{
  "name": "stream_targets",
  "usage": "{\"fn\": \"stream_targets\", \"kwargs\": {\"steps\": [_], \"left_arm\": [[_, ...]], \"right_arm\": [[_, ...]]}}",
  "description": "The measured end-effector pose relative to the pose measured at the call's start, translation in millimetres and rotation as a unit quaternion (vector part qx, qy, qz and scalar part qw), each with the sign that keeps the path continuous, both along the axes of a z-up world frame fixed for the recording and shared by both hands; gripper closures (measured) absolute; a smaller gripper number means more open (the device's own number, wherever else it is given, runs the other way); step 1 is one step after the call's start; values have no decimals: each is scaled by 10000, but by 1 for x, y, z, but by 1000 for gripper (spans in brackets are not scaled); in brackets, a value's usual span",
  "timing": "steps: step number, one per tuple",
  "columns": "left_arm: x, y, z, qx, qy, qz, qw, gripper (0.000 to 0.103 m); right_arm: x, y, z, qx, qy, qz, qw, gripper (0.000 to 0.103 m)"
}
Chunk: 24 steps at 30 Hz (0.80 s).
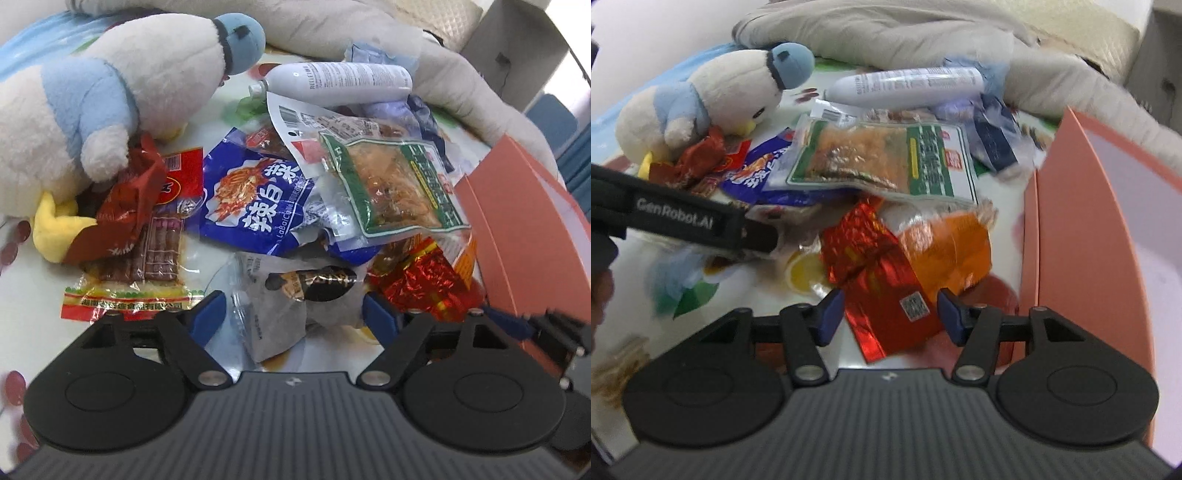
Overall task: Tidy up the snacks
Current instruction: 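Grasp the clear snack bag with the left tool while the right tool approaches the red candy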
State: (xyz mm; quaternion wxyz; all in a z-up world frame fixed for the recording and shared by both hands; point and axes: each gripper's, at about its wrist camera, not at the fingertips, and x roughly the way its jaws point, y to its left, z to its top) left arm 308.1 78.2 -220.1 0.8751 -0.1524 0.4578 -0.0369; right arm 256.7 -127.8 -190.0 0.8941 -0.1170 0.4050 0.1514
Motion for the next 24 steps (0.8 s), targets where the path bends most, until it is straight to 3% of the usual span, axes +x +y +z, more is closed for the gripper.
{"fn": "stream_targets", "kwargs": {"steps": [3, 5, 9, 24], "left_arm": [[-2, -2, 1, 37, -35, -17, 10000, 27], [-5, -3, 2, 17, -54, -41, 10000, 29], [-16, -5, 7, 139, -103, -109, 9998, 33], [-102, -6, 20, -224, 83, -199, 9995, 35]], "right_arm": [[-5, -2, 2, 194, 138, 4, 9997, 84], [-6, -4, 5, 379, 201, -25, 9991, 94], [-11, -7, 15, 702, 246, -57, 9972, 99], [-80, -32, 51, 1346, 491, -436, 9887, 100]]}}
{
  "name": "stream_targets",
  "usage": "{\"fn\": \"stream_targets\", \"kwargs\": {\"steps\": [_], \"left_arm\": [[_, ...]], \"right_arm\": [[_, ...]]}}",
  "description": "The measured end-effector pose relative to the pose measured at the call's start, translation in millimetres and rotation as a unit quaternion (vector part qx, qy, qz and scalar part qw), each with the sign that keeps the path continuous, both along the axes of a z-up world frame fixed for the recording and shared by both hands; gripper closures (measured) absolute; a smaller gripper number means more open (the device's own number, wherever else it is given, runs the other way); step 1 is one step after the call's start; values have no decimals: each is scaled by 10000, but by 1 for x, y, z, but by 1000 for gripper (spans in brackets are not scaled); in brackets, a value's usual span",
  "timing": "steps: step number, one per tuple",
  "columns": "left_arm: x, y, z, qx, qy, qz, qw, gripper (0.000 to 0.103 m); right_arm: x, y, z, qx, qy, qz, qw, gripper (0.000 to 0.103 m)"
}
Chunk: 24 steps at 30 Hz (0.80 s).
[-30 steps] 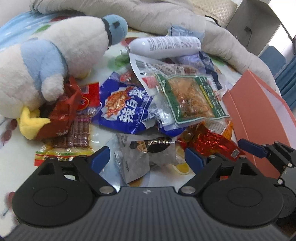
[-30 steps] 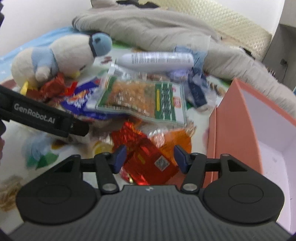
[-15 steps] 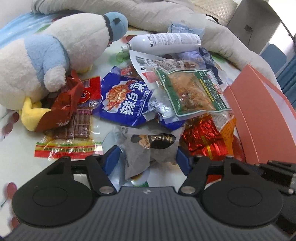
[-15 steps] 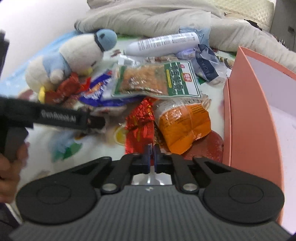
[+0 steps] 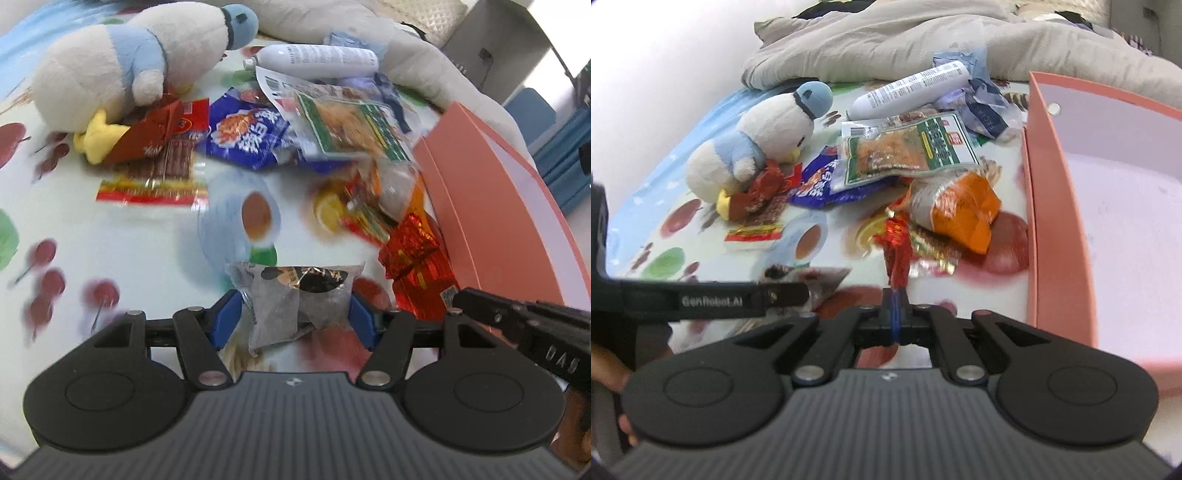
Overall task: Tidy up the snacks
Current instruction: 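Grasp the clear snack bag with the left tool while the right tool approaches the red candy, then grasp the red foil candy with the right tool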
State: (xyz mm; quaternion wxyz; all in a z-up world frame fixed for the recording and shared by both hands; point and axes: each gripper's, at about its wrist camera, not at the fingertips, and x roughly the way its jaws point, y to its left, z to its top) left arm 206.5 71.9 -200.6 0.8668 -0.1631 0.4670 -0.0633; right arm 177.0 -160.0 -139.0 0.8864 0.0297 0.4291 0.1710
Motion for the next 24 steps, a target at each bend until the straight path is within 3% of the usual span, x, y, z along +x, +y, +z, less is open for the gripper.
{"fn": "stream_targets", "kwargs": {"steps": [8, 13, 18, 19, 20, 21, 22, 24], "left_arm": [[-51, -7, 7, 160, -142, 5, 9998, 35], [-72, -11, 7, 38, -99, -102, 9999, 33], [-82, -16, 9, 110, -167, -56, 9998, 19], [-81, -16, 9, 80, -146, -52, 9998, 18], [-82, -15, 8, 47, -124, -57, 9999, 18], [-82, -14, 9, 19, -118, -52, 9999, 18], [-83, -13, 9, -16, -126, -38, 9999, 18], [-84, -12, 11, -49, -131, -44, 9999, 18]], "right_arm": [[-46, -20, 2, 294, 197, -418, 9985, 100], [-71, -33, 1, 235, 165, -675, 9973, 100], [-84, -31, 1, -36, -308, -597, 9977, 97], [-84, -29, 1, -107, -367, -542, 9978, 94], [-83, -27, -1, -198, -374, -507, 9978, 85], [-81, -26, -3, -258, -391, -479, 9978, 76], [-80, -25, -5, -247, -420, -446, 9978, 60], [-75, -23, -9, -339, -439, -372, 9978, 61]]}}
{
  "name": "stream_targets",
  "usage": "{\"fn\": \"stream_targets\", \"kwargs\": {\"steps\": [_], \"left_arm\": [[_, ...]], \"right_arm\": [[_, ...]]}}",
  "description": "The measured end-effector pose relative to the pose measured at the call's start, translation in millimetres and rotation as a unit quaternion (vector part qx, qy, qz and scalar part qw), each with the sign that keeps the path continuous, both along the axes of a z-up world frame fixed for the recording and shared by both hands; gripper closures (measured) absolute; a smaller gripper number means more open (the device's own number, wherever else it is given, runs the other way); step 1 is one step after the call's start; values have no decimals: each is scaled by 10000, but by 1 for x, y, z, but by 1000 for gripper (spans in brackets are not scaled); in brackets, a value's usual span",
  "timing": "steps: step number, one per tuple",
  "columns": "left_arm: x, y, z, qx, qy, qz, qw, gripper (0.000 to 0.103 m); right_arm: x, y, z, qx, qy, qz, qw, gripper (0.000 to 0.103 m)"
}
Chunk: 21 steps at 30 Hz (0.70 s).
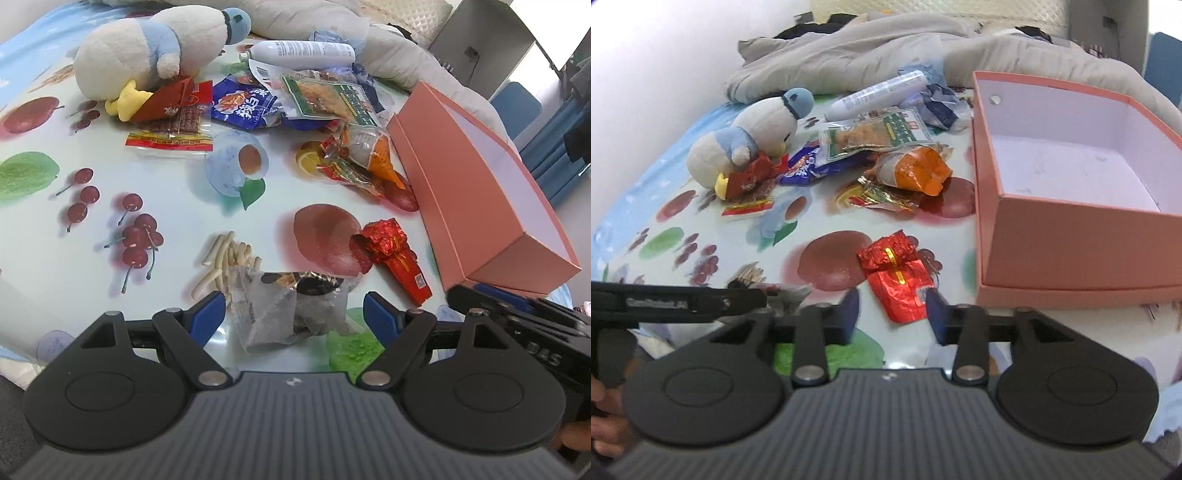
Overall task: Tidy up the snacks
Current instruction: 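Grasp the red foil candy with the right tool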
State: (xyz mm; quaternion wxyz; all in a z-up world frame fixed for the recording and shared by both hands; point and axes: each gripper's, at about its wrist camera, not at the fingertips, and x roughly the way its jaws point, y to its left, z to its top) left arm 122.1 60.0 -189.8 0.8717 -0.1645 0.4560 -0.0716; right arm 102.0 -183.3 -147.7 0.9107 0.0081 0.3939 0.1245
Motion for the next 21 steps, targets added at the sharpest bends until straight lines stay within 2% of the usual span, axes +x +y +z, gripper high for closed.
{"fn": "stream_targets", "kwargs": {"steps": [10, 13, 21], "left_arm": [[-15, 16, 3, -156, -87, -41, 9998, 19], [-13, 22, 0, -272, -53, -3, 9996, 19], [-9, 29, 1, -474, -95, -50, 9988, 19]], "right_arm": [[33, 24, -11, -390, -69, 457, 9982, 60], [45, 32, -15, -554, -112, 488, 9972, 40], [73, 43, -30, -807, 68, 814, 9934, 40]]}}
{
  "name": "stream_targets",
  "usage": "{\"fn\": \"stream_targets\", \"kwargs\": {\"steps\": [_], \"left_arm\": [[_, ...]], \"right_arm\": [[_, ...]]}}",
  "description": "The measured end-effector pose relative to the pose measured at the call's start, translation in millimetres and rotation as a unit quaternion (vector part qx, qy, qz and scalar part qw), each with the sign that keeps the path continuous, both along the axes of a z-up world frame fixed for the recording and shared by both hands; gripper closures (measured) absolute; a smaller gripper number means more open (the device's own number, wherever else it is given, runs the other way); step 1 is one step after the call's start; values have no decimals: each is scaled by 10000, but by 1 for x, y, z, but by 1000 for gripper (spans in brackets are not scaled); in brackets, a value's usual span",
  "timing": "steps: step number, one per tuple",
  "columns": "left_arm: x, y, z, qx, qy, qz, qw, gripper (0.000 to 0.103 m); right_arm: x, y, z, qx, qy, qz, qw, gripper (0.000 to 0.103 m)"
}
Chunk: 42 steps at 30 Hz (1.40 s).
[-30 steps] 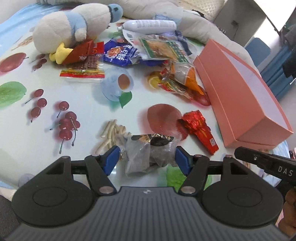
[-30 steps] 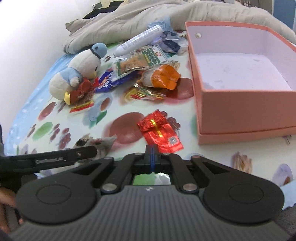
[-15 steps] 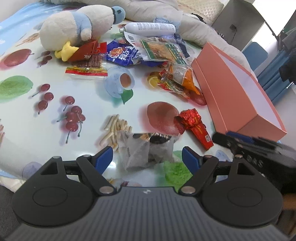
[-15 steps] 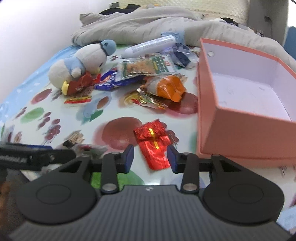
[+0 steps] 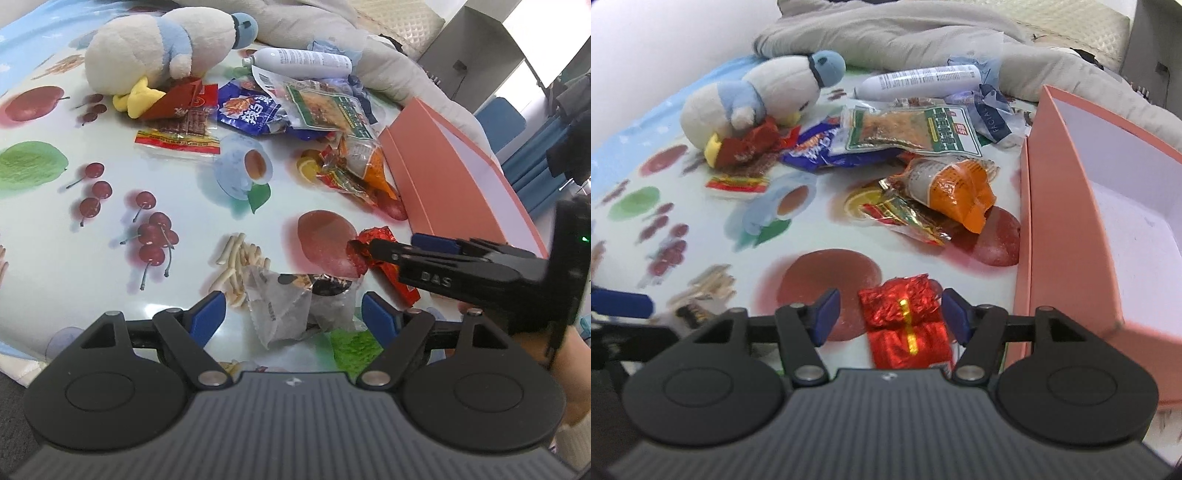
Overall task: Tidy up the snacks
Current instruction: 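Grasp the red foil candy with the right tool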
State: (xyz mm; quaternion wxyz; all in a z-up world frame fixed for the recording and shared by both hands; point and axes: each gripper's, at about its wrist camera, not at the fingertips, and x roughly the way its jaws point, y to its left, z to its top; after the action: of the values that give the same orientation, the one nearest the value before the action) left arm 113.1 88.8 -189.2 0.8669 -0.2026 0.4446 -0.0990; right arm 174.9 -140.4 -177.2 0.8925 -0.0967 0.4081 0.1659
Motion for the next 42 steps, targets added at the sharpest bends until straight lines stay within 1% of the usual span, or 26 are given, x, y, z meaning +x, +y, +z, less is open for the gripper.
{"fn": "stream_targets", "kwargs": {"steps": [4, 7, 12, 14, 20, 24, 30, 34, 38, 40, 41, 42], "left_arm": [[1, 2, -3, -91, 60, 25, 9999, 19], [2, 2, -3, -148, 55, -6, 9999, 19], [2, -1, -3, -121, 43, -77, 9999, 19], [3, -3, -4, -50, 45, -105, 9999, 19], [4, -5, -5, 22, 31, -87, 10000, 20], [4, -6, -7, 0, 57, -62, 10000, 20], [5, -18, -9, 137, 30, -90, 9999, 20], [7, -28, -7, 333, -3, -109, 9994, 19], [10, -36, -7, 556, 5, -76, 9984, 20], [12, -39, -6, 640, -40, -28, 9979, 24], [12, -42, -5, 701, -75, -29, 9975, 28], [13, -44, -5, 765, -95, -32, 9970, 30]], "right_arm": [[9, 1, -9, -67, 203, 129, 9997, 40], [12, 1, -16, -185, 312, 127, 9993, 40], [12, -6, -19, 35, 362, 72, 9993, 42], [12, -9, -19, 120, 384, 16, 9992, 47], [-6, -11, -13, 58, 294, -5, 9996, 47], [-22, -15, -9, 87, 279, -76, 9995, 47], [-48, -20, -11, -35, 271, -310, 9991, 47], [-64, -29, -12, 137, 347, -546, 9978, 47], [-74, -38, -8, 215, 297, -692, 9969, 47], [-76, -42, -6, 216, 276, -708, 9969, 47], [-77, -43, -6, 212, 264, -719, 9968, 47], [-77, -44, -5, 209, 258, -736, 9967, 47]]}}
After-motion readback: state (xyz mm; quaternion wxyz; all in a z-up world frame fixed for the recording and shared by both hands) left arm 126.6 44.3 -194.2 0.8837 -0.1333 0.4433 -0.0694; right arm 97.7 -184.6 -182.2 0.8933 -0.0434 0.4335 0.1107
